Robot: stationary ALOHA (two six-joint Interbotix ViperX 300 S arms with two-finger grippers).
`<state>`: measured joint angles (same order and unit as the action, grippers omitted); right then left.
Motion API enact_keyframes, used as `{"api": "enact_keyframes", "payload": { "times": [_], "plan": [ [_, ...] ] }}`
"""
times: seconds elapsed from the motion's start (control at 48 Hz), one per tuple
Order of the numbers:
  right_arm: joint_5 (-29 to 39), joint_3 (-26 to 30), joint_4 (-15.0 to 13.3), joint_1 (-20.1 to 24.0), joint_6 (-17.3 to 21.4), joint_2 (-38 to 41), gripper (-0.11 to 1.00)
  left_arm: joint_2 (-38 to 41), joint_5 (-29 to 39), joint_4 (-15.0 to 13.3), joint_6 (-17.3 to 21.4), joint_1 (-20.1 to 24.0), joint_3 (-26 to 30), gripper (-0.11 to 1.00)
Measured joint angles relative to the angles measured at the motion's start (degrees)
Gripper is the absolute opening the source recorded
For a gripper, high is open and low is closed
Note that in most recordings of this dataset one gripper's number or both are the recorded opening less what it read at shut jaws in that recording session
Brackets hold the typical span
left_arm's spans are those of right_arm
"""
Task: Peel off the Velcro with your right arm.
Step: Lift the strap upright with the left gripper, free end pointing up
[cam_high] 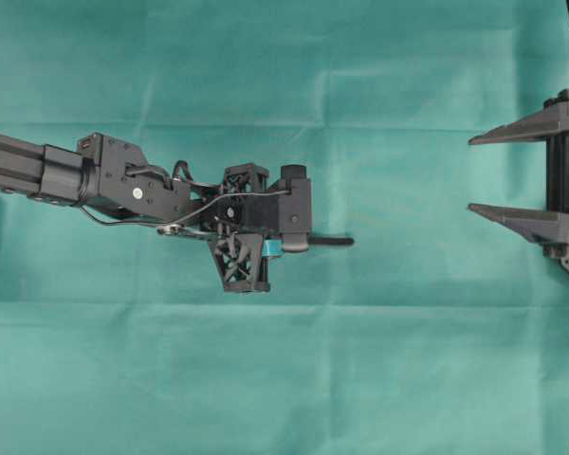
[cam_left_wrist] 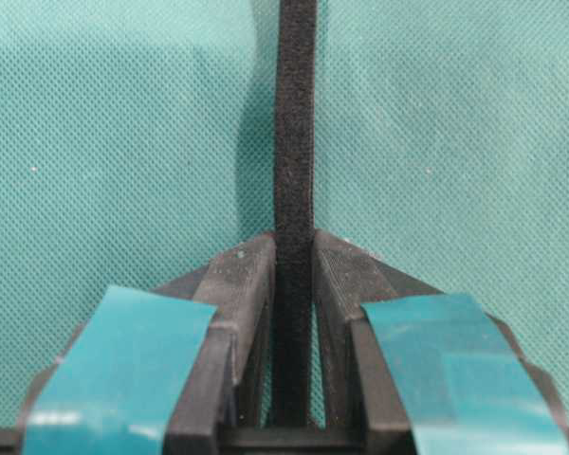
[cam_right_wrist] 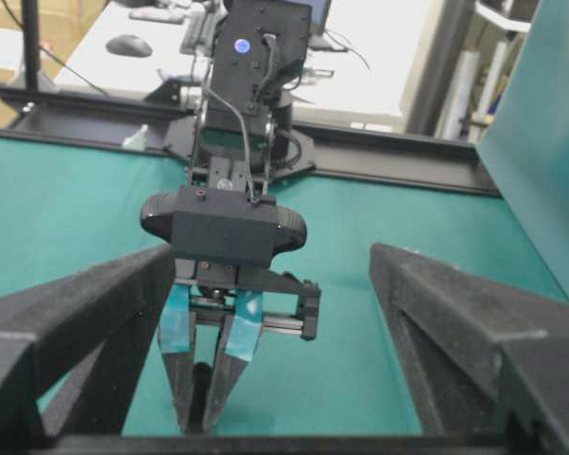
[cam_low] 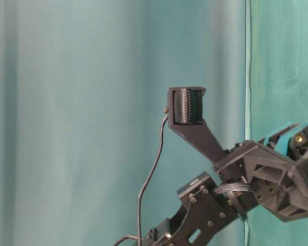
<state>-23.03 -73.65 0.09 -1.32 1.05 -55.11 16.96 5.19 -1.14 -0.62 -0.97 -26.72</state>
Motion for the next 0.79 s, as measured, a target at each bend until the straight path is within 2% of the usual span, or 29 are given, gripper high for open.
{"api": "enact_keyframes", "payload": {
  "times": [0.292, 0.542, 0.792],
  "plan": [
    [-0.2, 0.0, 0.0, 0.0, 0.1, -0.1, 0.69, -5.8, 0.2, -0.1, -0.1, 0.2, -0.1, 0.1],
    [0.8, 2.3, -0.2, 0.0, -0.4, -0.9, 0.69, -14.7, 0.2, 0.0, -0.1, 0.3, -2.0, 0.1],
    [4.0, 6.6, -3.5, 0.0, -0.7, -0.8, 0.69, -23.6, 0.3, 0.0, -0.1, 0.4, -4.1, 0.1]
  ]
}}
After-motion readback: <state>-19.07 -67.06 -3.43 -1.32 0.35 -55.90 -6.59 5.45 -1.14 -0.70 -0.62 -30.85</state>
